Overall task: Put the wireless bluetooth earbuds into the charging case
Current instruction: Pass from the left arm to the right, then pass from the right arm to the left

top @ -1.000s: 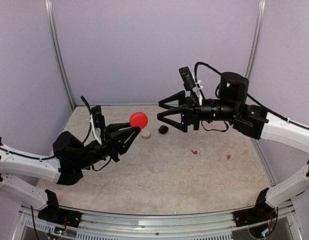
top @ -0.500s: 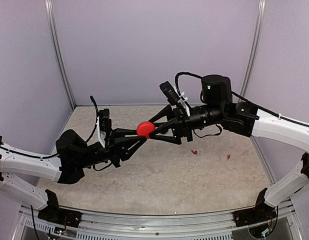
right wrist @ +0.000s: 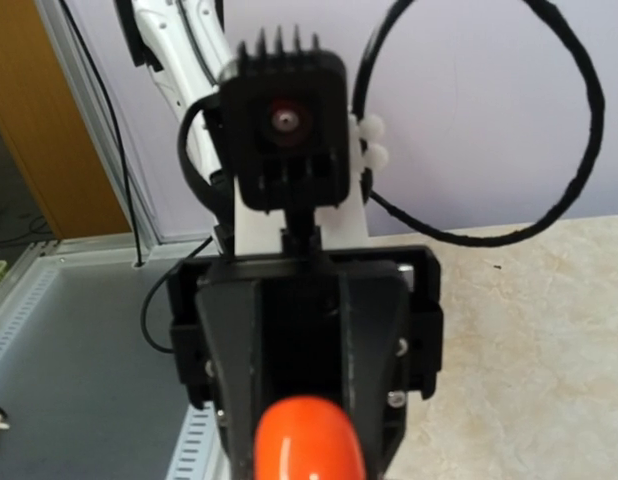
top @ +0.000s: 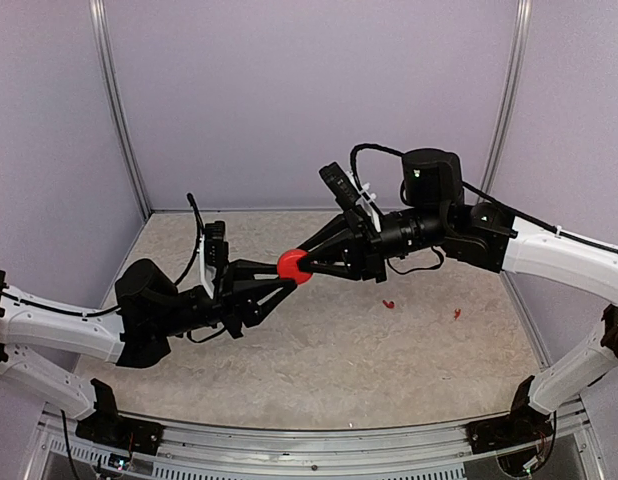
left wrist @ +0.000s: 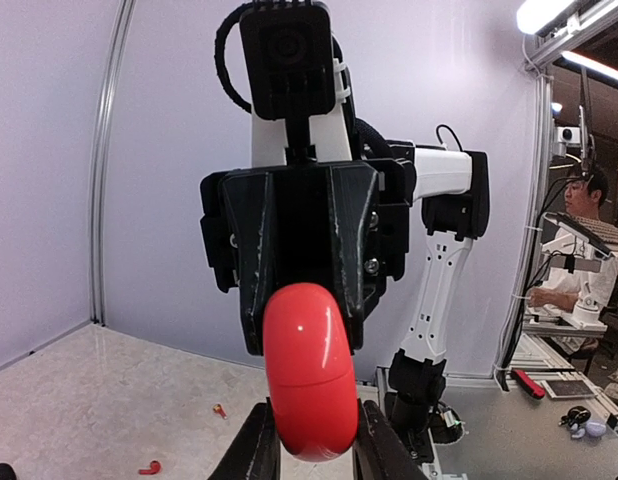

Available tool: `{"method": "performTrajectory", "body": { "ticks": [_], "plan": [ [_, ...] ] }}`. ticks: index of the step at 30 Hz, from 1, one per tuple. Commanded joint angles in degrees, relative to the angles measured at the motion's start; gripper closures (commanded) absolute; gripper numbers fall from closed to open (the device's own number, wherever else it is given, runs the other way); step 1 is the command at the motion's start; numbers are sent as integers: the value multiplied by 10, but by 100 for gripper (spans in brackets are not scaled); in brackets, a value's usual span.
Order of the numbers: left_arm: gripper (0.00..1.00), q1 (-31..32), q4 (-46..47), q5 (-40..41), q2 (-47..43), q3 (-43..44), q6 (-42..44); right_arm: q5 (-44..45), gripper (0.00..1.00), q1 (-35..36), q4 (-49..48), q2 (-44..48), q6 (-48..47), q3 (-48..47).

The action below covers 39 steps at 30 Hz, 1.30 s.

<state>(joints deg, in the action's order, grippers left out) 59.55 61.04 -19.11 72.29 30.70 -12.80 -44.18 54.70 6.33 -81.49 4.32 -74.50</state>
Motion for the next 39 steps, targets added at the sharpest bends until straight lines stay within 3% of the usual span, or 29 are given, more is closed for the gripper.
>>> {"method": "performTrajectory", "body": {
  "ticks": [1, 4, 17, 23, 28, 33, 39],
  "plan": [
    [69, 0, -11, 6, 6, 27, 10, -10, 81, 5, -4, -9, 3, -15],
    [61, 1, -18, 7, 10, 35, 13, -5, 83, 5, -5, -8, 3, -13],
    [58, 5, -25, 18, 25, 43, 10, 22, 83, 5, -15, 10, 5, -1],
    [64, 6, -28, 25, 26, 43, 10, 21, 84, 5, -18, 12, 7, 1],
    [77, 5, -29, 33, 26, 42, 13, 22, 83, 5, -19, 15, 6, 4],
    [86, 6, -32, 23, 20, 41, 27, 47, 58, 5, -16, 19, 9, 4],
    [90, 14, -38, 7, 17, 42, 48, 99, 53, 3, -17, 30, 16, 3]
  ]
}}
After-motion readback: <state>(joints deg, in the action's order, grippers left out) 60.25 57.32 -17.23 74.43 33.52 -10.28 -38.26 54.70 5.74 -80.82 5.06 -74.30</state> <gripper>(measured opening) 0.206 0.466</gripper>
